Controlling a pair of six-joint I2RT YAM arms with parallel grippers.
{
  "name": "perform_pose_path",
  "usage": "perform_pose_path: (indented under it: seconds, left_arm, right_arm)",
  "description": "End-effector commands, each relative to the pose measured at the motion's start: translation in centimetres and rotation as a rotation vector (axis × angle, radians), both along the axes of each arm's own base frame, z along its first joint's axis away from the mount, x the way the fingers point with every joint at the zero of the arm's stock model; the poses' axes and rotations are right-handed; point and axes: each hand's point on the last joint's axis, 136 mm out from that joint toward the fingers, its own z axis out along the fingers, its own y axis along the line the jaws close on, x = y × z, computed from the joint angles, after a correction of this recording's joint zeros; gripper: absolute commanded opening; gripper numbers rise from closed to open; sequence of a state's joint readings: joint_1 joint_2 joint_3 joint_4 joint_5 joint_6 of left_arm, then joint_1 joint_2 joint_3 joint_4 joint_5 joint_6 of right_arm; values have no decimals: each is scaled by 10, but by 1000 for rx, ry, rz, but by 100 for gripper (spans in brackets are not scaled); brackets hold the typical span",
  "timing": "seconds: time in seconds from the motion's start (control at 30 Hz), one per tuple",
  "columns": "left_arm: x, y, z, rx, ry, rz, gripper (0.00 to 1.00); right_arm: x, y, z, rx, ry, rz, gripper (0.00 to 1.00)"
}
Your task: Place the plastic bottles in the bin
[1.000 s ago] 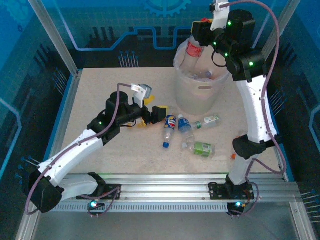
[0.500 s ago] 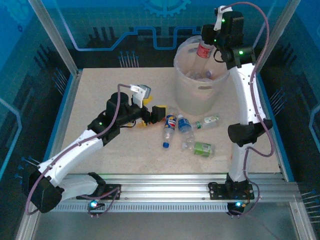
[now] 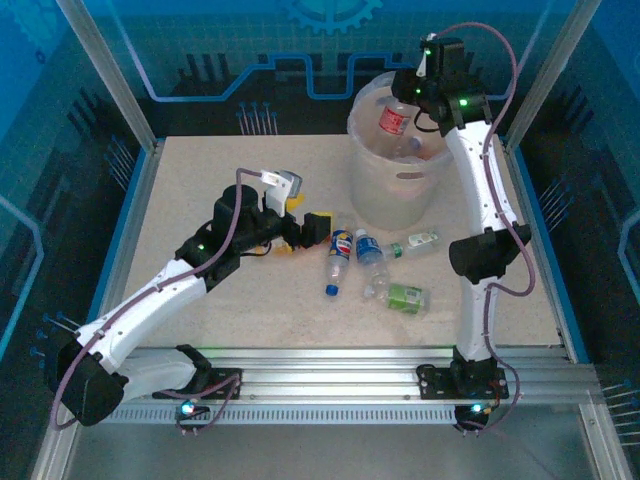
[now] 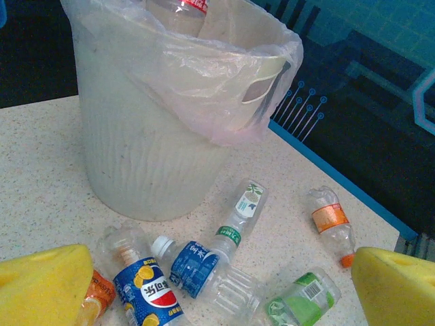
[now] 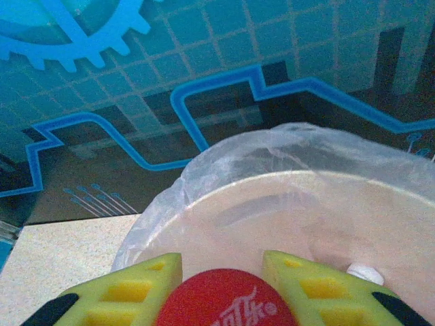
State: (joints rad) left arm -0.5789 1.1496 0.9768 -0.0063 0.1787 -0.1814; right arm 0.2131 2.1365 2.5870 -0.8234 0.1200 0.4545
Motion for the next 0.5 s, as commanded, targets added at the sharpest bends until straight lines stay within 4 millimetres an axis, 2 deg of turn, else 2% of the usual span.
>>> perform_pose_path:
  seconds: [0.0, 0.27, 0.47]
  left_arm:
    - [-1, 1, -6, 21, 6, 4, 99]
    - [1, 3, -10, 31, 19, 19, 99]
    - [3, 4, -11, 37, 36, 32, 99]
  right_arm:
    - [4, -2, -21, 55, 63, -16, 16]
    - [14, -6, -73, 54, 187, -36, 24]
    - [17, -24, -101, 22, 258, -85, 35]
